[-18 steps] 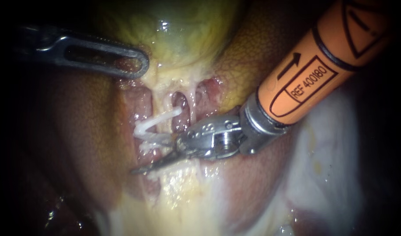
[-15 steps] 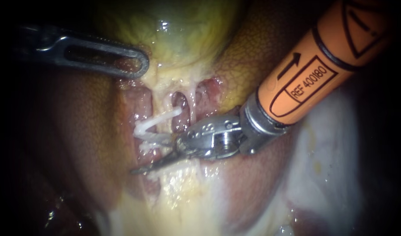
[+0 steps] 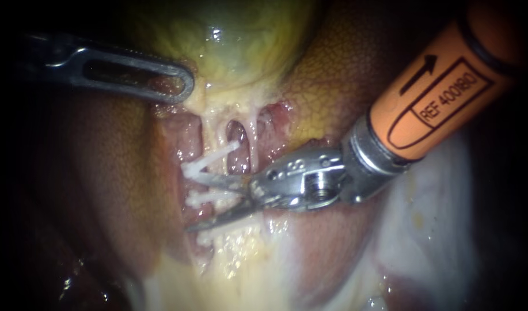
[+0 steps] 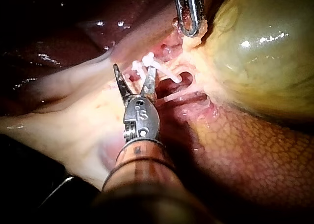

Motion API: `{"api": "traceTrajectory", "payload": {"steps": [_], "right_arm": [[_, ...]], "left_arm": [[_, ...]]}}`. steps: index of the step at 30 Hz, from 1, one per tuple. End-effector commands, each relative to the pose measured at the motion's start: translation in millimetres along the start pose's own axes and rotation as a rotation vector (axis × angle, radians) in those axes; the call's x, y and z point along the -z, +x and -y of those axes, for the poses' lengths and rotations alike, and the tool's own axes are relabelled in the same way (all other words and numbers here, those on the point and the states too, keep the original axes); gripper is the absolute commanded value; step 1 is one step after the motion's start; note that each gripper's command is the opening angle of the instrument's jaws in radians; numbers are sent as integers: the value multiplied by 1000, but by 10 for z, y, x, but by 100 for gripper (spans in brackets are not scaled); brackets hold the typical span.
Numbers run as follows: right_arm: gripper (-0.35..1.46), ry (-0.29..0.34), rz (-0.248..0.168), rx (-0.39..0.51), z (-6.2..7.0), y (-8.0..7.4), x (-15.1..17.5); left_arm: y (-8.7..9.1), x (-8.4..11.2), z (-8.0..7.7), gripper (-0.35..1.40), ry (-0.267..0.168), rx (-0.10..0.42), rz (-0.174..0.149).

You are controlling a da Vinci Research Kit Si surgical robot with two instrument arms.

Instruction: Go to the cutting position left tube

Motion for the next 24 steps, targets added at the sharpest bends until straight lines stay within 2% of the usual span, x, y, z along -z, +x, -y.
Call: {"api": "traceTrajectory", "payload": {"steps": [1, 6, 12, 24], "right_arm": [[121, 1, -1, 1, 0, -1, 4], [121, -1, -1, 1, -1, -6, 20], [121, -2, 0, 4, -9, -15, 22], [122, -5, 2, -5, -39, -48, 9]], "left_arm": [[0, 0, 0, -35, -2, -1, 1], [0, 1, -1, -35, -1, -1, 1], [1, 2, -2, -35, -1, -1, 0], [1, 2, -2, -35, -1, -1, 0]]}}
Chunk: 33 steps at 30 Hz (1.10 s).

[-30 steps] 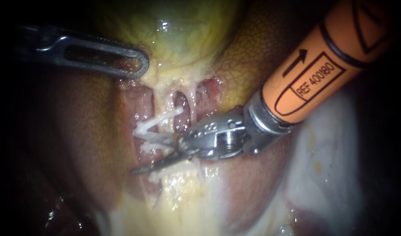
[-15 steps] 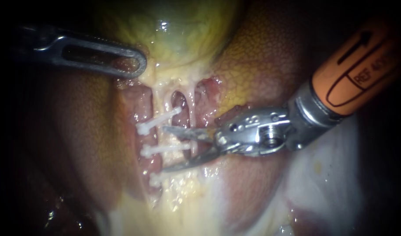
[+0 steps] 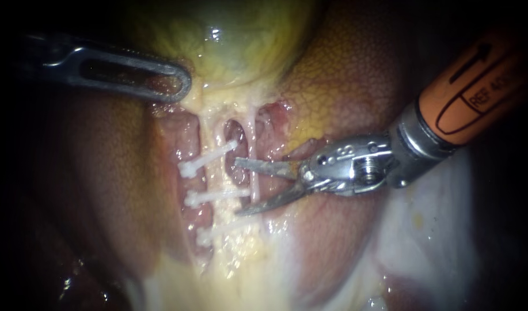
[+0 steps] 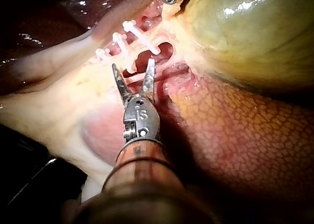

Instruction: Go to the cutting position left tube

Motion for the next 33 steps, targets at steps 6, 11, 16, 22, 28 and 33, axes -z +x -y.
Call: {"api": "traceTrajectory", "payload": {"steps": [6, 11, 16, 22, 28, 33], "right_arm": [[122, 49, -17, -39, -14, -4, -2], [122, 130, -63, -83, -24, -2, -8], [122, 214, -111, -125, -32, 3, -18], [116, 317, -159, -109, -33, 11, -33], [97, 421, -193, -63, -30, 20, -45], [87, 493, -232, -36, -30, 28, -57]], "left_arm": [[0, 0, 0, -35, -2, 0, 1], [0, 0, 0, -35, -2, 0, 1], [0, -1, 0, -35, -2, 0, 1], [-1, -1, 0, -35, -3, 0, 1], [-1, -2, 0, -35, -3, 1, 2], [-1, -2, 1, -35, -3, 1, 2]]}}
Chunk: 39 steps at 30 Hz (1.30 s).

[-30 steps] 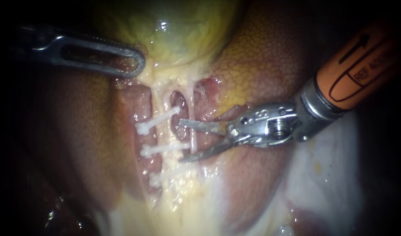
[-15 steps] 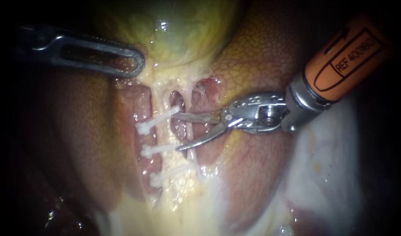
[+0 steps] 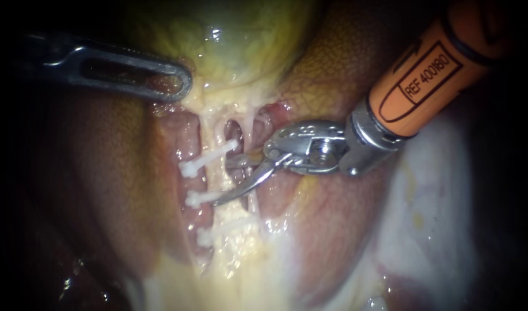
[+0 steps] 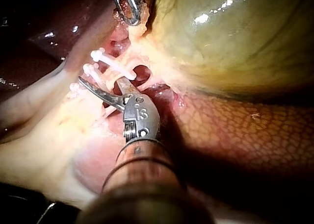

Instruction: Go to the cutting position left tube

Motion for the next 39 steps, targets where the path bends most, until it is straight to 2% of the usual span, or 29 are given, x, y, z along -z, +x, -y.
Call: {"api": "traceTrajectory", "payload": {"steps": [1, 4, 12, 18, 30, 39], "right_arm": [[85, 12, -2, 3, 0, 1, -2], [84, 28, -16, 8, -1, 3, -8], [80, 48, -88, -3, -1, 10, -22], [80, 62, -139, -42, 2, 17, -30], [92, 40, -167, -97, 32, 61, -29], [94, 35, -169, -104, 34, 63, -30]], "left_arm": [[0, 0, 0, -35, 0, 0, 0], [0, -1, 0, -35, 0, 0, 0], [-1, -2, 0, -35, -1, 1, 0], [-1, -2, 0, -35, -1, 1, 0], [0, -1, 0, -35, 0, 0, 0], [0, 0, 0, -35, 0, 0, 0]]}}
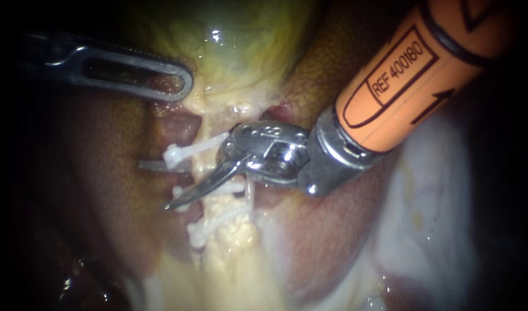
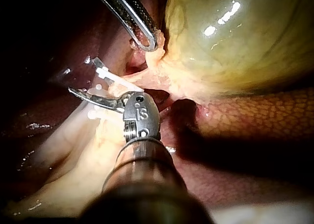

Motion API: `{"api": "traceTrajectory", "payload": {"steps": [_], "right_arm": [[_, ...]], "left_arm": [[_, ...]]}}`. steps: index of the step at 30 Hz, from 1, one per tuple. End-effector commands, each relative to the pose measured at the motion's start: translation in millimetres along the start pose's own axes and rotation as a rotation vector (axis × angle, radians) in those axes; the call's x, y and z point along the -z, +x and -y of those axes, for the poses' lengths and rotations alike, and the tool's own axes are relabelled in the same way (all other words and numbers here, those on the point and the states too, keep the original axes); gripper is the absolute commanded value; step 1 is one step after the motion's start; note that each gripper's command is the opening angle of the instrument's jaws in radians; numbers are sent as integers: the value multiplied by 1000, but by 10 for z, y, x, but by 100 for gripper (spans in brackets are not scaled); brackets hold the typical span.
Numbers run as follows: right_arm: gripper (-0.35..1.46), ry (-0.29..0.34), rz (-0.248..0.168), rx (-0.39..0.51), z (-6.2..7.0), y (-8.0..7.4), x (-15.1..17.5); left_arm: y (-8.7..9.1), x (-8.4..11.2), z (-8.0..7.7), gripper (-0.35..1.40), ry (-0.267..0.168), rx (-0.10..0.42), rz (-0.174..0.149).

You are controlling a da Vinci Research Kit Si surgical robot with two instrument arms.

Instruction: Go to the cutting position left tube

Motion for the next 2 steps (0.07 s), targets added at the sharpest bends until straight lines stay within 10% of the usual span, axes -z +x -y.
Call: {"api": "traceTrajectory", "payload": {"steps": [1, 2], "right_arm": [[94, -4, -1, 0, -1, -1, 0], [96, -4, -1, 0, -1, -1, 0]], "left_arm": [[0, 0, 0, -35, 0, 0, 0], [-1, 1, 0, -35, 0, 0, 0]]}}
